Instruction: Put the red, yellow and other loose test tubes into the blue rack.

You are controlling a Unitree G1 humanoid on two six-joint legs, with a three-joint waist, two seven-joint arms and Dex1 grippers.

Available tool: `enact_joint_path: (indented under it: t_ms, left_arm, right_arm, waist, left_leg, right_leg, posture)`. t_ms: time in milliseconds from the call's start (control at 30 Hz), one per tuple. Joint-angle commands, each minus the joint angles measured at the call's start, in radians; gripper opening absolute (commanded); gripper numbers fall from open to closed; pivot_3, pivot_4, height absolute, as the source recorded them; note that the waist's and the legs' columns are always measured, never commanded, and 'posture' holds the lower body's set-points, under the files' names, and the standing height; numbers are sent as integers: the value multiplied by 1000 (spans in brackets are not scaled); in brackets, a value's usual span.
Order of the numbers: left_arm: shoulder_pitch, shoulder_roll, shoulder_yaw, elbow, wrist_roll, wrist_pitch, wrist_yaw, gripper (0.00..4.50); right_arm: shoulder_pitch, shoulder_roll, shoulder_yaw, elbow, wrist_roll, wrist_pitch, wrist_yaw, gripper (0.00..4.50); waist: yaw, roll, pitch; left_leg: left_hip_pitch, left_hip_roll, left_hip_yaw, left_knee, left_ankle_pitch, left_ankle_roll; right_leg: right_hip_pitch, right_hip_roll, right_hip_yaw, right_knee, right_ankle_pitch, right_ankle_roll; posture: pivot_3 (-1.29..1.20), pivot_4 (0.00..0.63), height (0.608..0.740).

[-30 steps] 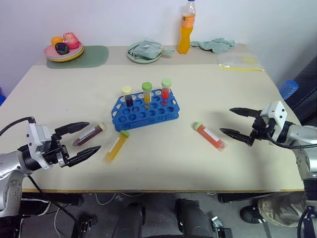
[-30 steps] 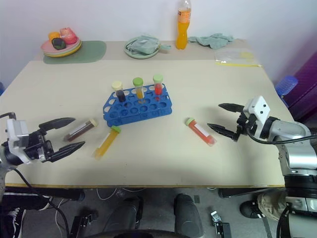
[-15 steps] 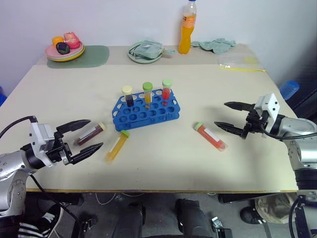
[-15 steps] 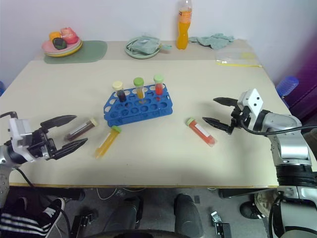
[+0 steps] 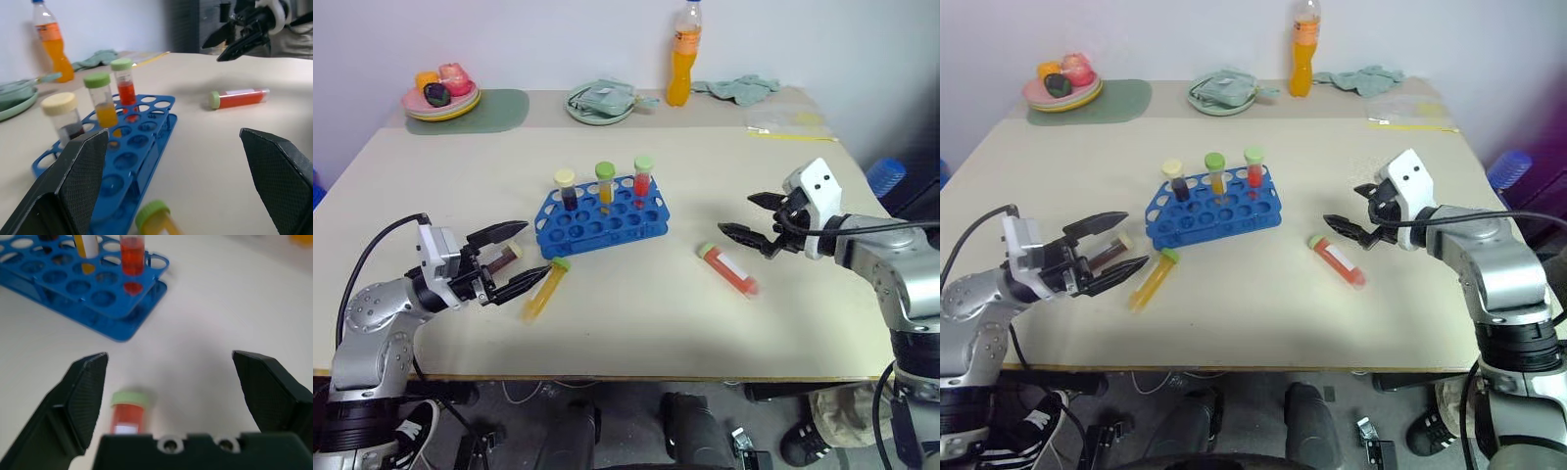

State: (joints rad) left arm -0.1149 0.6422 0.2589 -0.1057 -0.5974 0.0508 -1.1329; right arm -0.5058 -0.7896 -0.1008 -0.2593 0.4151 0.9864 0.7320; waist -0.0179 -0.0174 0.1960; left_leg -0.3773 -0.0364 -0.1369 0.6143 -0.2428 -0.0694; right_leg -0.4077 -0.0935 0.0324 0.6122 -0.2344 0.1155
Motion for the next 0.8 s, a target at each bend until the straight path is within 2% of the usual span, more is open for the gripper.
enact_joint_path:
  t_ms: [33,100,233,333,567,800]
  left_arm:
    - [-16,10,2,3,4,-17,-19,4412]
    - [-20,9,-5,5,2,-16,-27,4412]
    - [-10,9,-38,-33,-2,0,-48,4412]
    - [49,31,-61,-125,-36,37,-86,4412]
    - [116,85,-22,-214,-109,131,-101,4412]
    - [179,65,-3,-274,-112,146,-55,4412]
  right_arm:
    - [-62,-78,9,-98,104,287,14,4500]
    - [-112,-69,25,-106,121,441,-26,4500]
    - [-191,-42,74,-60,114,612,-105,4500]
    - [-196,-77,150,-44,153,627,-125,4500]
    - [-292,-66,260,31,214,628,-211,4500]
    - [-343,-75,381,87,201,628,-228,4500]
  waist:
    - [2,0,0]
    - [3,0,0]
    - [3,0,0]
    - [3,-1,0]
    - [1,0,0]
    - [1,-1,0]
  left_leg:
    - [0,0,0,0,0,0]
    - [-1,0,0,-1,0,0]
    - [-1,0,0,1,0,0]
    - [-2,0,0,1,0,0]
    - [-11,0,0,2,0,1]
    - [-12,0,0,2,0,1]
  right_leg:
    - [0,0,0,0,0,0]
    - [-1,0,0,0,0,0]
    - [-1,0,0,0,0,0]
    - [-1,0,0,-1,0,0]
    - [-10,0,0,1,1,0]
    - [-11,0,0,0,1,0]
  posture:
    - [0,150,740]
    - [0,150,740]
    - [0,150,740]
    - [0,150,740]
    - [0,150,740]
    - [0,150,740]
